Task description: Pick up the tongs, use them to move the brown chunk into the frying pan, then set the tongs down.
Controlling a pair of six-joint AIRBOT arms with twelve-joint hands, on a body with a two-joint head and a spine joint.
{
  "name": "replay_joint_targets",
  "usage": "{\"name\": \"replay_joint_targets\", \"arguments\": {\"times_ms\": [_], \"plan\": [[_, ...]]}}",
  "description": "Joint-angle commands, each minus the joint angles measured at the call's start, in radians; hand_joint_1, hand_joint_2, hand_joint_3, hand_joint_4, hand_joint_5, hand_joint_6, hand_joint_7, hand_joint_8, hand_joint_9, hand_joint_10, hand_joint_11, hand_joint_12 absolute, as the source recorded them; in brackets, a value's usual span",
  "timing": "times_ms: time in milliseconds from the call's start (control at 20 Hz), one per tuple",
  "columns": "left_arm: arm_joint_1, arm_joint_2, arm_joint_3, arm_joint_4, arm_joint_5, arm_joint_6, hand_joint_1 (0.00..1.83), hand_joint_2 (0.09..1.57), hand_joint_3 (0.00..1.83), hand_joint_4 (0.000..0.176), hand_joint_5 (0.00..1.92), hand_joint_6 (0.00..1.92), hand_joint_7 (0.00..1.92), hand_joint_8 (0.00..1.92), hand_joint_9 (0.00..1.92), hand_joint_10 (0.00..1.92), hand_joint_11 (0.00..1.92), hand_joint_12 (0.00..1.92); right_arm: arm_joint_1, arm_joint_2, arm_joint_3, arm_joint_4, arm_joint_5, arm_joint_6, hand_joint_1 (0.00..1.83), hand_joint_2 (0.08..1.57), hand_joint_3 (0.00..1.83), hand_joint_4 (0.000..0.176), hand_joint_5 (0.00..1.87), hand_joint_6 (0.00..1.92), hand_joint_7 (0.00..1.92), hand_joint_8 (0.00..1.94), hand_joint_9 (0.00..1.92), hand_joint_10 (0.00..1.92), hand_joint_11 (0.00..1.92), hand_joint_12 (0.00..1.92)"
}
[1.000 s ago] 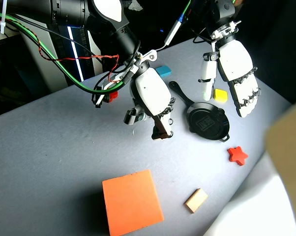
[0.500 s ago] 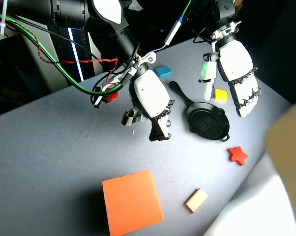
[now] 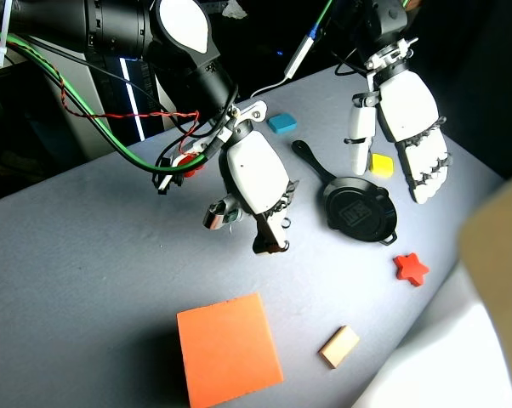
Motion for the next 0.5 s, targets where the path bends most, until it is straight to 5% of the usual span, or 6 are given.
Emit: {"name": "replay_joint_targets", "arguments": {"times_ms": [0,450], "plan": [[-0.010,0.007,0.002,0.064,-0.024,-0.001,0.10,1.32,0.00,0.031,0.05,0.00,0.08,0.00,0.09,0.00,0.00,0.27,0.000,0.001,-0.001,-0.071,0.007,0.000,1.02,1.14,0.00,0.000,0.65,0.12,0.73,0.00,0.61,0.25,0.10,1.44],[0.000,0.008,-0.001,0.055,-0.005,-0.004,0.09,1.32,0.00,0.029,0.07,0.01,0.10,0.01,0.10,0.00,0.00,0.34,-0.008,-0.026,0.019,-0.071,0.017,-0.008,1.02,1.14,0.00,0.000,0.68,0.08,0.74,0.01,0.64,0.20,0.11,1.43]]}}
